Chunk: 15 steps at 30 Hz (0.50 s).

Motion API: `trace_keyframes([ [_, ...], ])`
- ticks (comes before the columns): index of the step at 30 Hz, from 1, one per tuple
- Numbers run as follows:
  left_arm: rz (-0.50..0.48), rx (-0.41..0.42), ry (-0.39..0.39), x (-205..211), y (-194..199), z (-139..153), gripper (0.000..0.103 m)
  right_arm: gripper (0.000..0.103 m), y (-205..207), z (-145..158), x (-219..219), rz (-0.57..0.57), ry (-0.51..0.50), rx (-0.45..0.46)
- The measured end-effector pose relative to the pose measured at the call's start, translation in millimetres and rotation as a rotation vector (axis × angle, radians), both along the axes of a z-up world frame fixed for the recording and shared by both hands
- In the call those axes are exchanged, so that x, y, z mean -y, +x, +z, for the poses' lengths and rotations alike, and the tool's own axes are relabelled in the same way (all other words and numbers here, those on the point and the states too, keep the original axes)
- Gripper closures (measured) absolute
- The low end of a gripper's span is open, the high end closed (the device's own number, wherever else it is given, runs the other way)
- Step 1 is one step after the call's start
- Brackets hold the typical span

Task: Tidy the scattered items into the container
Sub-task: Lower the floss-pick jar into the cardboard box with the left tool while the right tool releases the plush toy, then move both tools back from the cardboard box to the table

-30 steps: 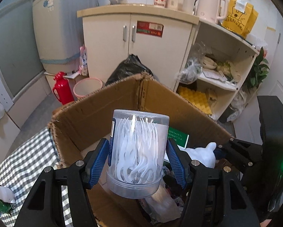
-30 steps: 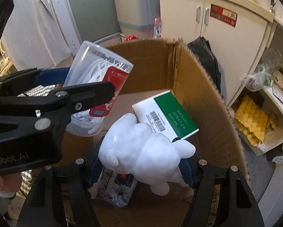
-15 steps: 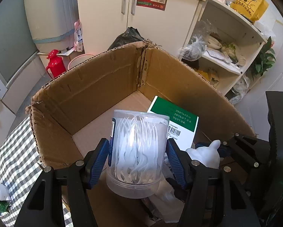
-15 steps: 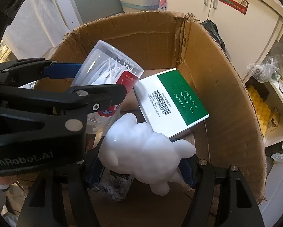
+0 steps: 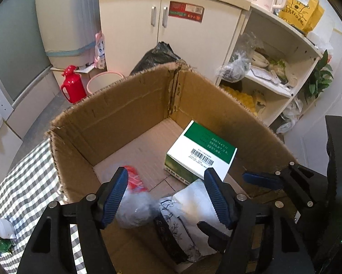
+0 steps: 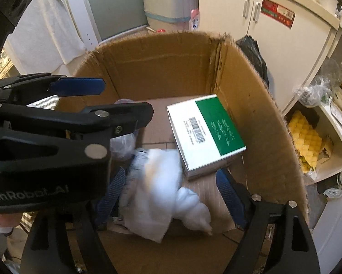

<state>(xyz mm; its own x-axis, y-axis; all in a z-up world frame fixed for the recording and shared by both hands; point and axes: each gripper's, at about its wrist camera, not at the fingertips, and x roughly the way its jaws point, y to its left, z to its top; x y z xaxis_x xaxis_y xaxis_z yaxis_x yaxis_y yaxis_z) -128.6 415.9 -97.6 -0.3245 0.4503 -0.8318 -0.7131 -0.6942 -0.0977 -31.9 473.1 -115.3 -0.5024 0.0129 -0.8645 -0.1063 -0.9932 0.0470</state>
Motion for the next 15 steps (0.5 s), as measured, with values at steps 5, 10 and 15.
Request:
trace_keyframes([
  [5,0.014,-0.027,0.017,9,4,15,0.031,0.021,-1,14,4,0.002,0.006,-0.036],
  [10,0.033,-0.049,0.034,23,10,29,0.031,0.021,6,25,10,0.010,0.011,-0.059],
  [15,0.063,-0.079,0.059,38,19,45,0.031,0.021,13,36,14,0.002,0.022,-0.104],
])
